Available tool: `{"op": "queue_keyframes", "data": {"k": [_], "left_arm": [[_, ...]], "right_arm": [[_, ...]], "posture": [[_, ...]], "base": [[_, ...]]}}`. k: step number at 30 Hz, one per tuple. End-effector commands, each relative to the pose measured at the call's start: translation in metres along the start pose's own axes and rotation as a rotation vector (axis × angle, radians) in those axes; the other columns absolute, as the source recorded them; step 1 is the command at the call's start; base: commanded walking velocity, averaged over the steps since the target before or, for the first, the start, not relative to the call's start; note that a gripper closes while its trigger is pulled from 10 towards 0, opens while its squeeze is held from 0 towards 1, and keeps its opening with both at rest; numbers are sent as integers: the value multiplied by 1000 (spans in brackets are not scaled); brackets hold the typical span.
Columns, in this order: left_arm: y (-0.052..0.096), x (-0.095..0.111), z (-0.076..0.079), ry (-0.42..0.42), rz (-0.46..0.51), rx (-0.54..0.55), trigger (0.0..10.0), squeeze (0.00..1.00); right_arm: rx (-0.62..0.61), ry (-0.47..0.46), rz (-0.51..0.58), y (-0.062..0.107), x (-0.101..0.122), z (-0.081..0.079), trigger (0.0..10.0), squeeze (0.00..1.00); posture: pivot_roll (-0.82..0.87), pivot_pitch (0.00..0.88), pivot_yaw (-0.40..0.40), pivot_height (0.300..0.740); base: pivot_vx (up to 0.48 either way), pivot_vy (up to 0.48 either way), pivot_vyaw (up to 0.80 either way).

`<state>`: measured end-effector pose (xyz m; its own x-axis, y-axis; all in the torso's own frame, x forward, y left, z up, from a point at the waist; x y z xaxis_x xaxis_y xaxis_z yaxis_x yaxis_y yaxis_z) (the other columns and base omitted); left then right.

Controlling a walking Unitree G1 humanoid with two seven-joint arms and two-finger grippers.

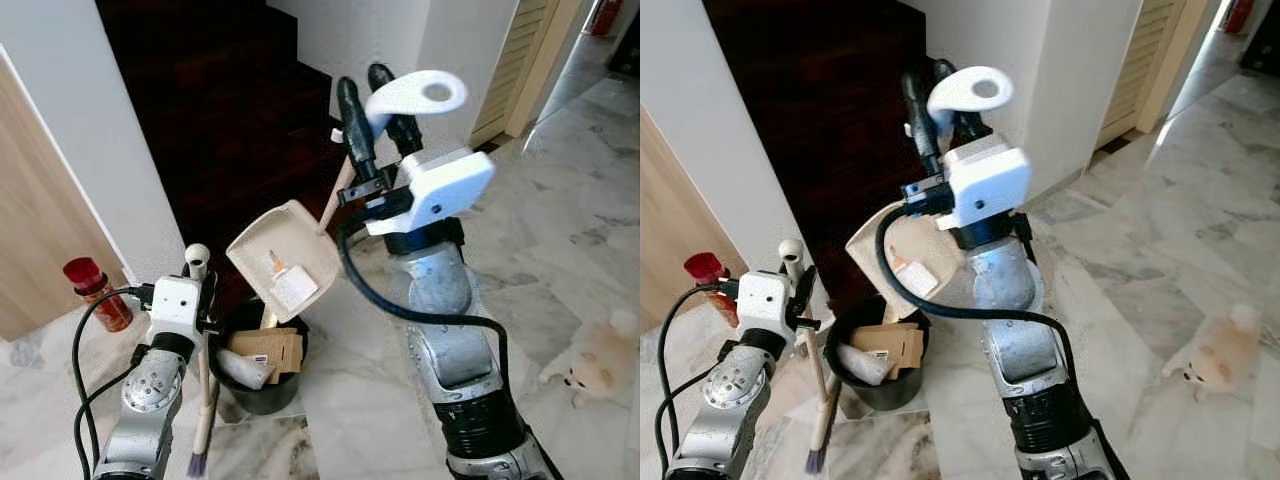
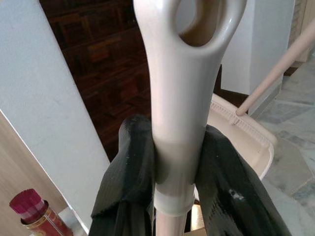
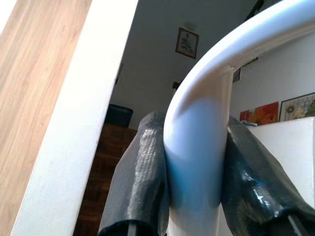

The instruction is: Sweep floor

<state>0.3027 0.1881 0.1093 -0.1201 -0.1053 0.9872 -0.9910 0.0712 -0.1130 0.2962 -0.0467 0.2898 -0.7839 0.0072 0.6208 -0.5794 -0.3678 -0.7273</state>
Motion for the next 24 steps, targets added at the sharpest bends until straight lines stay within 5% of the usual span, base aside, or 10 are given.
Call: {"op": "queue_keyframes", "data": {"k": [1,24], "left_arm": [[-1,12,3,-40,60,-28,10000,0],[-2,12,10,-64,70,-74,10000,0]], "right_arm": [[-2,5,125,-5,25,-1,10000,0],[135,-64,233,8,55,-47,10000,0]], "posture": [[40,34,-2,740],[35,37,-6,740]], "base": [[0,0,0],[0,0,0]]}}
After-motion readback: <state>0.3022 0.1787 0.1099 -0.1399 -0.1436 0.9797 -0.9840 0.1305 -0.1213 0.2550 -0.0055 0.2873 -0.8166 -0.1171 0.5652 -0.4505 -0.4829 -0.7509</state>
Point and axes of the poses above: a point about 5 cm out from each wrist's last joint towards the gripper, its own y axis pointing back from the gripper into the wrist, its own x axis along the axis of the wrist's last joint, z = x × y, the point moved 2 cm from there along -y, pointing out of the wrist towards the gripper, and after that the axes turned 6 degrees about y, right-handed, at the moved point
